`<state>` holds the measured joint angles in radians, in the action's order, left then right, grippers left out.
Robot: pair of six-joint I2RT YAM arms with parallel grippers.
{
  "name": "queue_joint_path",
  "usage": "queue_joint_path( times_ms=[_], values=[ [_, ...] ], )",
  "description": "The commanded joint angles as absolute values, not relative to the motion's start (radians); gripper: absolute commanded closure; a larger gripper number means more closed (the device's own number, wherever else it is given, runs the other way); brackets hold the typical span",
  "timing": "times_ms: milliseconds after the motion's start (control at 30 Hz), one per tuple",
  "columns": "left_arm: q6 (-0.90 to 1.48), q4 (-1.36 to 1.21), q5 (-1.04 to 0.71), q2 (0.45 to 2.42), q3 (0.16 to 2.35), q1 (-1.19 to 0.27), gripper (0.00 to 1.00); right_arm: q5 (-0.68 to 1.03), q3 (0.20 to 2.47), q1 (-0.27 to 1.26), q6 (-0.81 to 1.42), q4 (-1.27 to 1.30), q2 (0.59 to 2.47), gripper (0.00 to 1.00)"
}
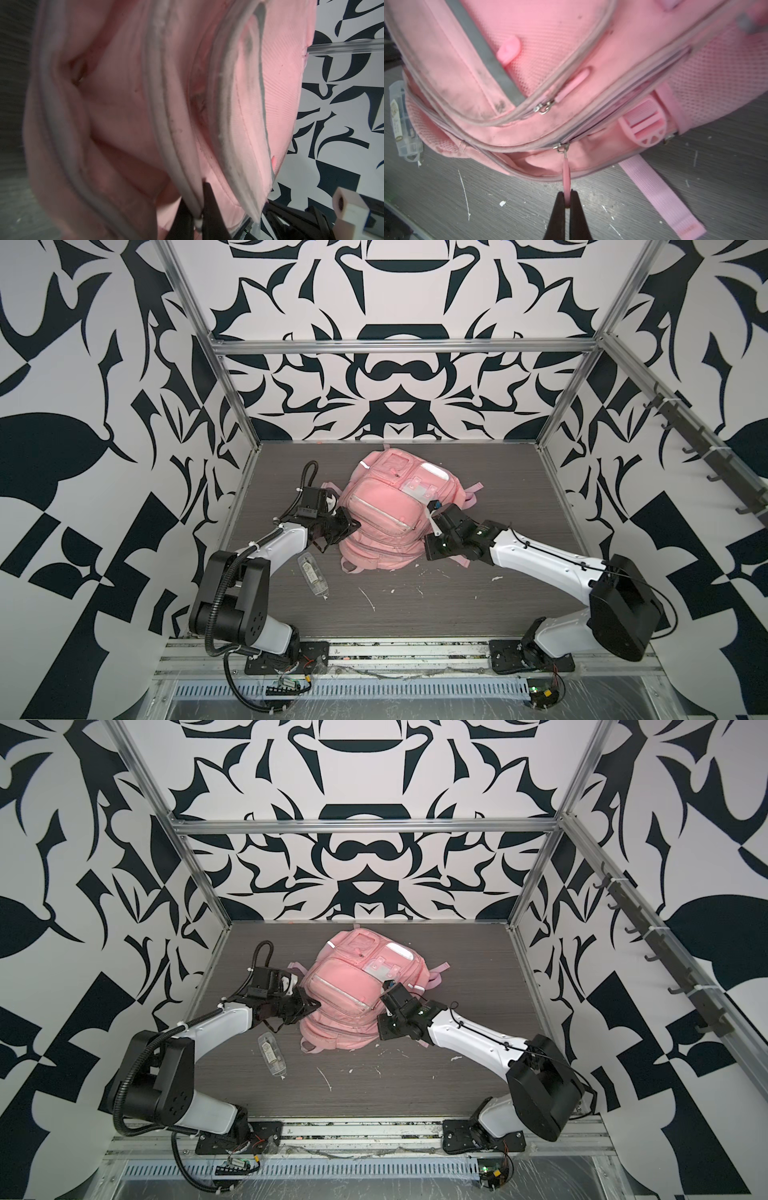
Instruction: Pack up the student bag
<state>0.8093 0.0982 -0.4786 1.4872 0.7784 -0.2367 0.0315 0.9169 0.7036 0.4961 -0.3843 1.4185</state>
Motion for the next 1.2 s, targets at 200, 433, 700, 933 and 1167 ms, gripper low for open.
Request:
queue_joint_path(
  times_ms=[200, 433, 700, 933, 1167],
  values=[
    [0.791, 0.109, -0.451, 1.443, 0.757, -0.213, 0.93, 0.003, 0.933, 0.543, 0.461, -0.423, 1.41, 1.0],
    [0.791, 0.113, -0.454, 1.434, 0.752, -0.213, 0.93, 0.004, 0.968, 0.478, 0.441, -0.402, 1.45, 1.0],
    [0.797, 0.112, -0.454, 1.421, 0.739, -0.213, 0.93, 0.008, 1.009, 0.379, 0.421, -0.409, 1.498, 1.0],
    [0.801, 0.112, -0.457, 1.413, 0.733, -0.213, 0.92, 0.023, 1.042, 0.355, 0.421, -0.411, 1.536, 1.0],
    [0.802, 0.109, -0.456, 1.416, 0.727, -0.212, 0.92, 0.089, 0.997, 0.356, 0.446, -0.379, 1.5, 1.0]
  ],
)
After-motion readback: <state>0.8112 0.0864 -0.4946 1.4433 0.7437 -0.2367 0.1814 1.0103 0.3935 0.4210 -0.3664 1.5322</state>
